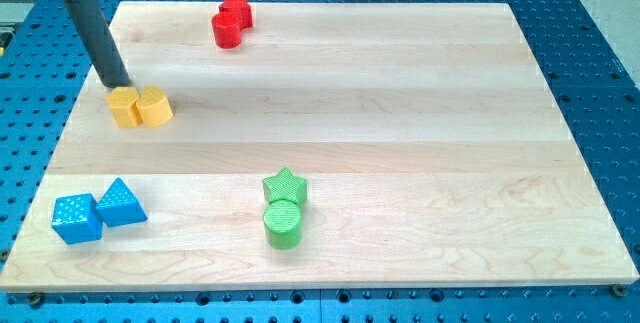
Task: Separate the red star from the red circle
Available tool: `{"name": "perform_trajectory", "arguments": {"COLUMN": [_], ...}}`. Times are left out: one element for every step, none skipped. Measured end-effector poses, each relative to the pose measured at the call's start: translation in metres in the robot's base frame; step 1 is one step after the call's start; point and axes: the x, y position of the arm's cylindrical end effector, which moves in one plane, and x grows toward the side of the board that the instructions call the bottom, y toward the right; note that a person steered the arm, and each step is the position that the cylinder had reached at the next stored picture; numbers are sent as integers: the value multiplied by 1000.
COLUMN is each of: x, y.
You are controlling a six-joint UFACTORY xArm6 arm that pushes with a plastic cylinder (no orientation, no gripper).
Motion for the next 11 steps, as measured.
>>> {"name": "perform_trajectory", "arguments": {"x": [-25,-26,-26,-38,-49,-59,-114,-152,-149,-89,-40], "y": [12,17,17,17,19,14,32,78,140,199,239]}}
